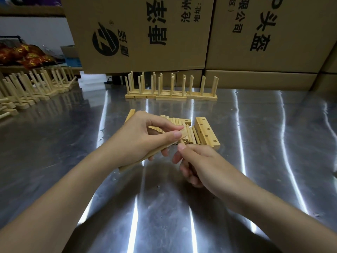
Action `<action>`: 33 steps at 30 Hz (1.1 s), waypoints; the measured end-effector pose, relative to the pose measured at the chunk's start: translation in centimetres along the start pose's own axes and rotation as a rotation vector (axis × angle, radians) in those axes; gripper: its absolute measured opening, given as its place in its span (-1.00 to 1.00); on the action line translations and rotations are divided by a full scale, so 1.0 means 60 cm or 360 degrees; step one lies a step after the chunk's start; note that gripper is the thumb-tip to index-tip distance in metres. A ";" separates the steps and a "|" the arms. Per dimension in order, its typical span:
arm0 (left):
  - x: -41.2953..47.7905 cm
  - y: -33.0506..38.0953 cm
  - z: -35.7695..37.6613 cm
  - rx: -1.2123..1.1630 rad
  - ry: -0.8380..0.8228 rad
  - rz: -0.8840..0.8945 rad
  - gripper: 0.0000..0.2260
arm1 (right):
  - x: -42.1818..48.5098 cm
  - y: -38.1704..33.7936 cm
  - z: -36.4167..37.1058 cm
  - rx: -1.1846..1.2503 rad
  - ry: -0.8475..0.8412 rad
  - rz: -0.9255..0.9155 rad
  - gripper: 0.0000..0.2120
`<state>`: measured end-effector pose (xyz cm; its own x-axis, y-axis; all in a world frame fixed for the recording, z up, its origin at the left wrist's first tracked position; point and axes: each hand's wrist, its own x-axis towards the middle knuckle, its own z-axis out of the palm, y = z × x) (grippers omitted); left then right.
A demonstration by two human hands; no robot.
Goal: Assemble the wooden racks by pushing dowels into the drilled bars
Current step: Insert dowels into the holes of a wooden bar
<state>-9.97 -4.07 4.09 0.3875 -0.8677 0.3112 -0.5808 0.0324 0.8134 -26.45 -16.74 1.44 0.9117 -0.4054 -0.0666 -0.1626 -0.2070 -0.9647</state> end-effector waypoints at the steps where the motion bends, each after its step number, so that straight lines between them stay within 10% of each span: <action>1: 0.000 -0.001 0.004 0.0018 0.0017 0.0005 -0.82 | 0.003 0.002 0.003 -0.0022 0.0042 0.0037 -0.57; 9: 0.000 0.002 0.015 0.0067 0.0108 0.0011 -0.83 | 0.006 0.000 0.007 -0.0157 0.0109 0.0150 -0.42; 24: -0.004 0.020 -0.033 -0.0245 -0.0249 0.0005 -0.81 | -0.035 -0.038 0.006 0.1100 -0.0486 0.0337 -0.57; 33: -0.002 0.008 -0.029 -0.0274 -0.0227 0.0010 -0.80 | -0.011 -0.024 -0.020 0.1031 -0.0674 0.0329 -0.64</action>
<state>-9.05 -3.11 5.32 0.2721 -0.9282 0.2536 -0.4473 0.1114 0.8874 -27.28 -17.21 3.17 0.9739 0.0205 -0.2259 -0.2110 0.4466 -0.8695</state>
